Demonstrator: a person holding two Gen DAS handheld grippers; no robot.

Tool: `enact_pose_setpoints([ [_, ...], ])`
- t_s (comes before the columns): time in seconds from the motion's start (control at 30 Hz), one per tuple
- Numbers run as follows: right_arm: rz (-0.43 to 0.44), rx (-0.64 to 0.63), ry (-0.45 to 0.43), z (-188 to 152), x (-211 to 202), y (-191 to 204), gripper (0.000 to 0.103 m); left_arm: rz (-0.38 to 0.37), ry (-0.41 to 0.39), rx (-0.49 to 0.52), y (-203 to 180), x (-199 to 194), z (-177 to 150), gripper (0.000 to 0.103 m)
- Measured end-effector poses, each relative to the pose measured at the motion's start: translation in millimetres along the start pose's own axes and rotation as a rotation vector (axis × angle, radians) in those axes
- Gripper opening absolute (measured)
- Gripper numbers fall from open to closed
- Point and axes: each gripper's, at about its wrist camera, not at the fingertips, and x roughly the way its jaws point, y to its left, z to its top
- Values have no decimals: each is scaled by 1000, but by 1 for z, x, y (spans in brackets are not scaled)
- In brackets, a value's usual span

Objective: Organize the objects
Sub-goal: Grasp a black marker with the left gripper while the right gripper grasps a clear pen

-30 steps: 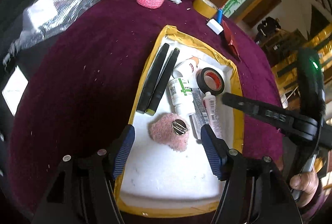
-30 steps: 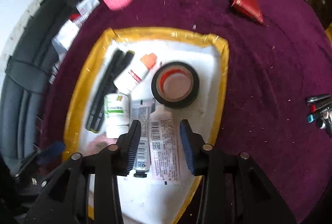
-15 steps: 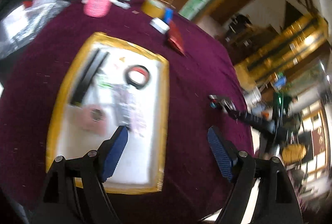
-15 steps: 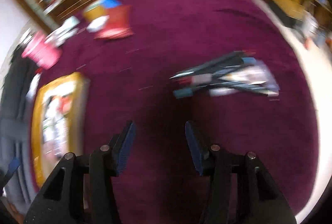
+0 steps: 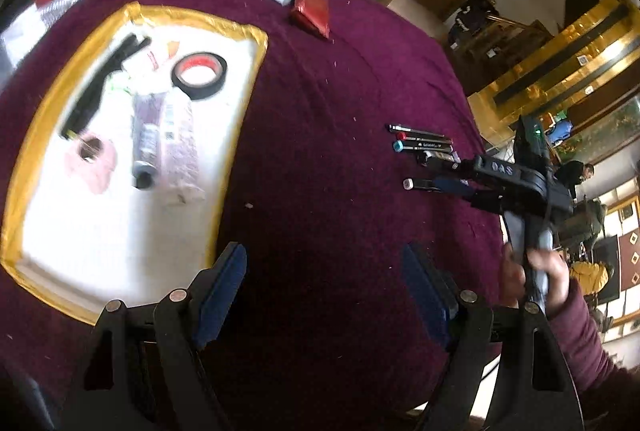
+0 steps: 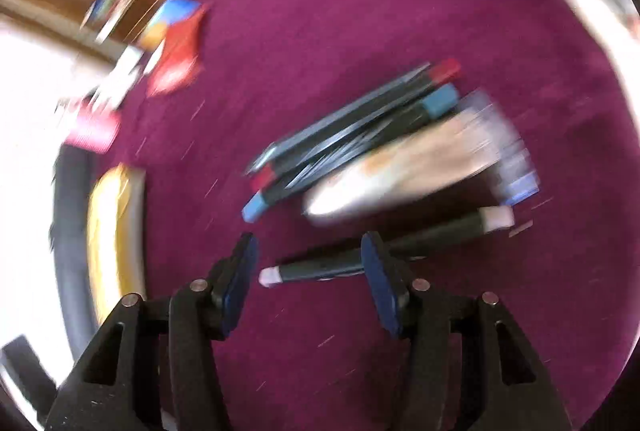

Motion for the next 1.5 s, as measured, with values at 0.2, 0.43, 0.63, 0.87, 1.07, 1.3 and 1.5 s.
enact_pose_setpoints([
  [0.2, 167, -24, 80, -18, -8, 1, 54, 33, -3, 152, -56, 39, -4, 74],
  [0.43, 61, 120, -73, -21, -76, -86, 55, 141, -53, 718, -172, 114, 1, 74],
  [0.63, 27, 196, -126, -37, -105, -130, 55, 246, -5, 946, -220, 191, 0, 74],
  [0.87, -97, 99, -173, -27, -114, -126, 55, 161, 114, 815, -220, 196, 0, 13],
  [1.07, -237, -60, -185, 8, -92, -103, 55, 97, 161, 670, -194, 173, -8, 12],
  [1.3, -478, -298, -136, 28, -40, -77, 53, 107, 139, 646, -196, 175, -17, 25],
  [1.5, -452, -242, -146, 33, -41, -86, 13, 117, 102, 617, -199, 170, -25, 11],
])
